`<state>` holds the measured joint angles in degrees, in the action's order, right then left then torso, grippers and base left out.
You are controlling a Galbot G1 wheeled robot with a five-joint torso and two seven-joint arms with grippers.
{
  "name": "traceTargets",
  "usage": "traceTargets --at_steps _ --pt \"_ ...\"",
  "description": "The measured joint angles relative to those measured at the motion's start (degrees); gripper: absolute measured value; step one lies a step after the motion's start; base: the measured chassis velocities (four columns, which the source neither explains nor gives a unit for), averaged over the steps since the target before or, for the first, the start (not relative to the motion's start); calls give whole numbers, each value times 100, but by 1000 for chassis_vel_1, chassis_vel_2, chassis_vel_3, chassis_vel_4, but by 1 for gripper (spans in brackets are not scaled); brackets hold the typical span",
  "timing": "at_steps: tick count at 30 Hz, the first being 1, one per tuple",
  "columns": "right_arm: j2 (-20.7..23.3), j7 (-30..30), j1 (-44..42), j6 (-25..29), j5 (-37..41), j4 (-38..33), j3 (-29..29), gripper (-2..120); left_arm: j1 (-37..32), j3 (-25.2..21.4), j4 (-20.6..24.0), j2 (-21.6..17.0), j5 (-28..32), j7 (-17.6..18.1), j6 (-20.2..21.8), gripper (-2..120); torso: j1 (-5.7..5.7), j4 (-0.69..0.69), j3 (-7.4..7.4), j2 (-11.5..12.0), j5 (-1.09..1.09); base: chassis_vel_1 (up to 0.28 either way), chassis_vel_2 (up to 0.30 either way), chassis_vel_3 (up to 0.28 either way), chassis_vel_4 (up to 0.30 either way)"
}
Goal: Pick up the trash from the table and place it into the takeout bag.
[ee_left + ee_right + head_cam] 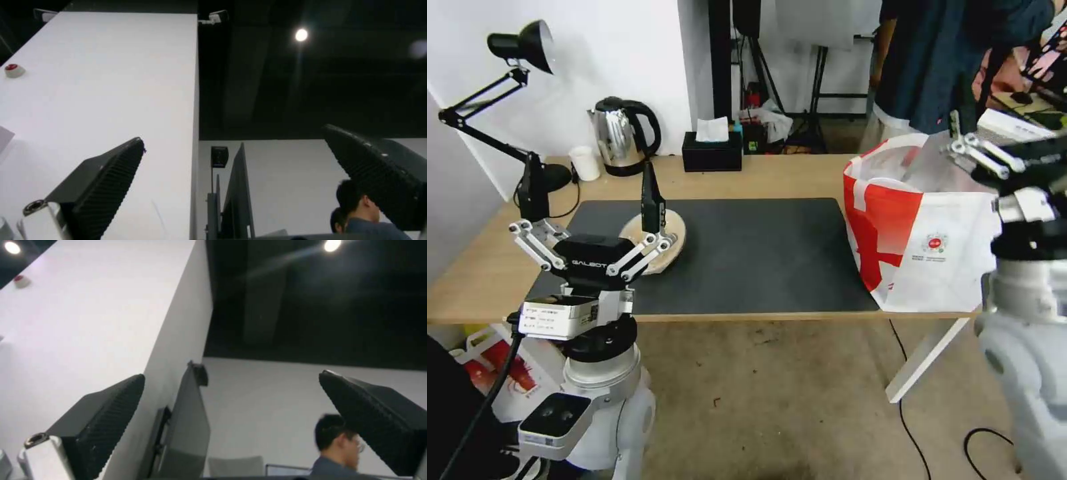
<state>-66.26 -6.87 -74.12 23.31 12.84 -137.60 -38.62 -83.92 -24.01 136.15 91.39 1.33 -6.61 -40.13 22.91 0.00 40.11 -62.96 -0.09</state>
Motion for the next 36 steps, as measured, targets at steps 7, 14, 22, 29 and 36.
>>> traceTargets --at_steps 7,14,22,29,36 --pt "-584 -5 -568 942 -640 86 251 100 -9 17 -21 0 -11 -2 -8 100 0 0 0 0 0 0 0 0 0" --pt "-988 -31 -901 1430 -1335 183 466 100 -24 31 -39 1 -19 -3 -27 100 0 0 0 1 0 0 0 0 0" --pt "-1289 -25 -985 1632 -1764 236 528 100 -30 26 -48 2 -19 -2 -41 100 0 0 1 1 0 0 0 0 0" --pt "-1385 -20 -1047 1696 -1879 259 586 100 -15 19 -85 2 -19 -1 -43 100 1 0 1 1 0 0 0 0 0" --pt "-1352 -11 -1009 1663 -1883 228 583 100 -12 -4 -103 -1 -10 -4 -27 100 1 0 1 1 0 0 0 0 0"
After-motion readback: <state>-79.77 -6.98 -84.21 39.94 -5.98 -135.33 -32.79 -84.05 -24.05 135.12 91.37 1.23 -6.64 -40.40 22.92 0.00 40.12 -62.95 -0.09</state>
